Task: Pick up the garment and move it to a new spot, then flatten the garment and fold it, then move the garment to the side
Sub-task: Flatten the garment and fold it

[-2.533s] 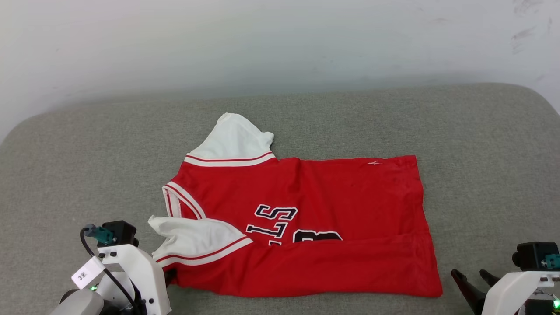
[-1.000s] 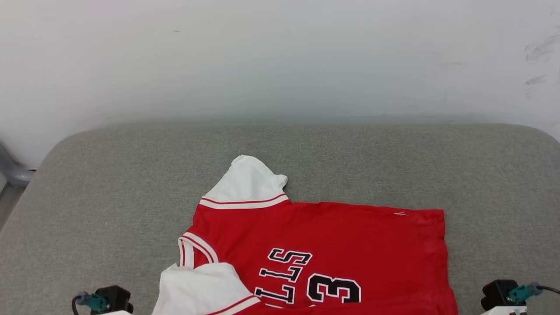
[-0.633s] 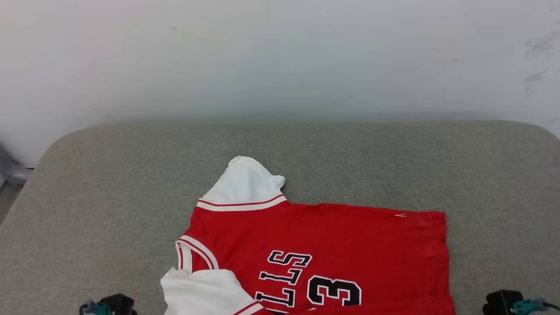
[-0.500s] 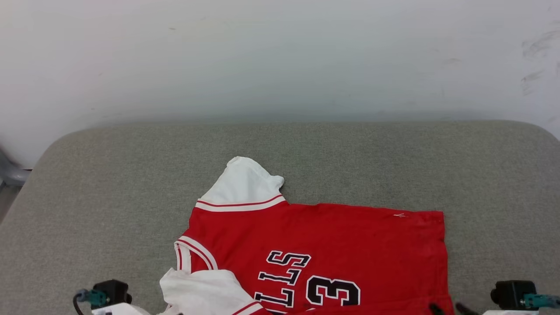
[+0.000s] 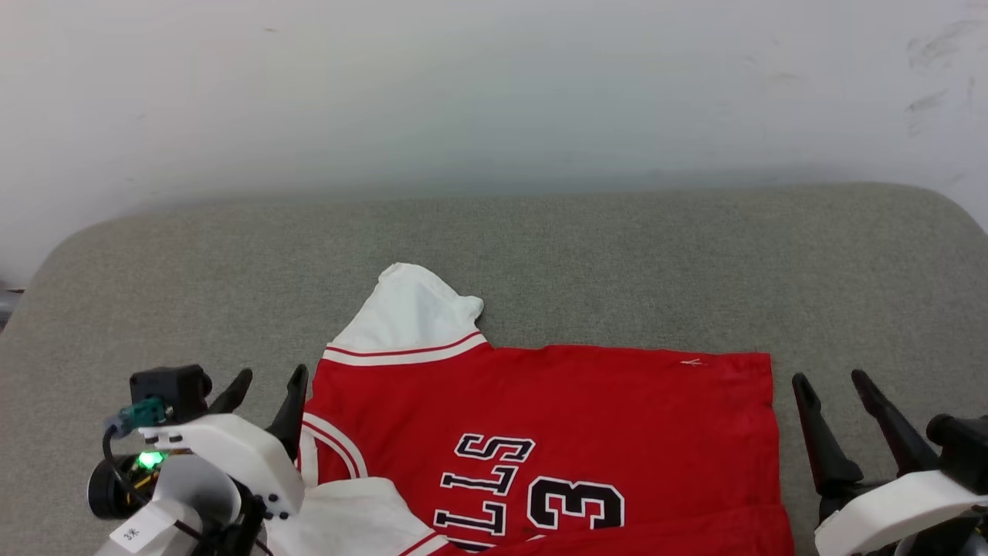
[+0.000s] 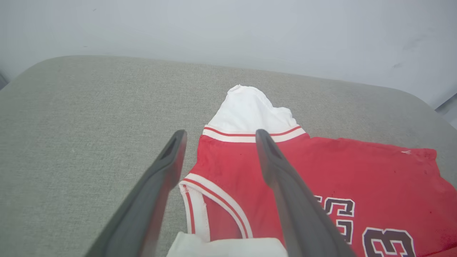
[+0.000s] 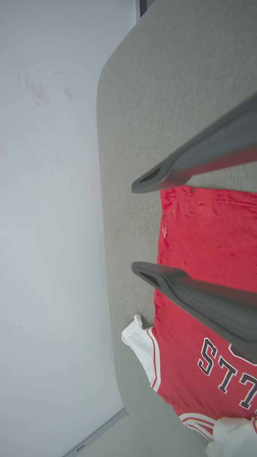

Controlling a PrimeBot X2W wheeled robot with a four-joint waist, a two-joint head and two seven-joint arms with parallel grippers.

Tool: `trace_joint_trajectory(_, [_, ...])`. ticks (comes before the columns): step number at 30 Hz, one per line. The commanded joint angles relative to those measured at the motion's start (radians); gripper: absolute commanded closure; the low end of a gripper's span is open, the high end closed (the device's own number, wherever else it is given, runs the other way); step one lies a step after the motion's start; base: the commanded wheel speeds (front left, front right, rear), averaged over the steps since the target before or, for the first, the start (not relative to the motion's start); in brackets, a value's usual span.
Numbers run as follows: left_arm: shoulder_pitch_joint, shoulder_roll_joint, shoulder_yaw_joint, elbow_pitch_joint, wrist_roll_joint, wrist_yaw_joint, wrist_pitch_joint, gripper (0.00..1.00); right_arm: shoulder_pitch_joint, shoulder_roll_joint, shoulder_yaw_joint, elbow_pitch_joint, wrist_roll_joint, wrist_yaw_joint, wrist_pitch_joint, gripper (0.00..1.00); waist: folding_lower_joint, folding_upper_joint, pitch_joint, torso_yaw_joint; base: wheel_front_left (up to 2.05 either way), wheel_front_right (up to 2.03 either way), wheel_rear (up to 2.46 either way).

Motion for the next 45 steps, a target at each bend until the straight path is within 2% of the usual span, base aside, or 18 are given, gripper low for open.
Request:
trace_joint_trajectory(1, [-0.021,0.0,0.006,0.003,0.009,-0.008,-0.008,0.0,-0.016,0.003,-0.006,-0.012,-0.006,-0.001,-0.004,0.0,0.0,0.0,0.024,-0.011,0.0,0.0,0.0])
trace_joint_trajectory(6, [-0.149,-0.011,0.013,0.047,0.035,-0.041,-0.023,0.0,-0.076,0.014,-0.012,-0.076,-0.043,-0.001,-0.001,0.0,0.0,0.0,0.139,-0.043,0.0,0.0,0.0])
trace_joint_trajectory(11, [-0.298,-0.006,0.009,0.135,0.023,-0.104,0.045,0.0,-0.138,0.023,-0.008,-0.083,-0.052,-0.001,-0.006,0.0,0.0,0.0,0.232,-0.088,0.0,0.0,0.0])
trace_joint_trajectory(12, [-0.331,-0.002,0.009,0.157,0.014,-0.12,0.073,0.0,-0.148,0.026,-0.007,-0.081,-0.051,-0.001,-0.009,0.0,0.0,0.0,0.247,-0.097,0.0,0.0,0.0])
trace_joint_trajectory(13, [-0.421,0.013,0.004,0.212,-0.022,-0.167,0.181,0.0,-0.171,0.033,0.003,-0.066,-0.042,-0.001,-0.014,0.0,0.0,0.0,0.283,-0.128,0.0,0.0,0.0])
trace_joint_trajectory(17, [-0.537,0.035,-0.003,0.281,-0.079,-0.195,0.369,0.0,-0.192,0.045,0.013,-0.037,-0.033,-0.001,-0.027,0.0,0.0,0.0,0.319,-0.169,0.0,0.0,0.0])
trace_joint_trajectory(22, [-0.652,0.067,-0.032,0.347,-0.112,-0.18,0.599,0.0,-0.212,0.055,0.032,0.0,-0.015,-0.001,-0.049,0.0,0.0,0.0,0.36,-0.22,0.0,0.0,0.0])
trace_joint_trajectory(26, [-0.708,0.092,-0.051,0.399,-0.126,-0.133,0.753,0.0,-0.227,0.06,0.046,0.029,0.003,-0.001,-0.064,0.0,0.0,0.0,0.393,-0.257,0.0,0.0,0.0])
trace_joint_trajectory(30, [-0.733,0.116,-0.071,0.443,-0.111,-0.092,0.834,0.0,-0.237,0.065,0.056,0.061,0.018,-0.001,-0.08,0.0,0.0,0.0,0.424,-0.288,0.0,0.0,0.0])
trace_joint_trajectory(37, [-0.695,0.104,-0.098,0.497,-0.141,-0.074,0.927,0.0,-0.259,0.069,0.062,0.114,0.041,-0.001,-0.096,0.0,0.0,0.0,0.453,-0.31,0.0,0.0,0.0])
trace_joint_trajectory(38, [-0.687,0.103,-0.103,0.504,-0.142,-0.075,0.933,0.38,-0.264,0.069,0.064,0.119,0.047,-0.001,-0.096,0.0,0.0,0.0,0.455,-0.311,0.0,0.0,0.0])
trace_joint_trajectory(39, [-0.681,0.101,-0.107,0.508,-0.141,-0.078,0.932,0.59,-0.267,0.07,0.065,0.124,0.05,-0.001,-0.095,0.0,0.0,0.0,0.457,-0.312,0.0,0.0,0.0])
trace_joint_trajectory(40, [-0.679,0.097,-0.106,0.509,-0.142,-0.083,0.923,1.0,-0.268,0.07,0.066,0.128,0.055,-0.001,-0.094,0.0,0.0,0.0,0.458,-0.312,0.0,0.0,0.0])
trace_joint_trajectory(45, [-0.684,0.087,-0.104,0.514,-0.124,-0.105,0.862,1.0,-0.286,0.046,0.074,0.155,0.095,-0.001,-0.069,0.0,0.0,0.0,0.438,-0.295,0.0,0.0,0.0])
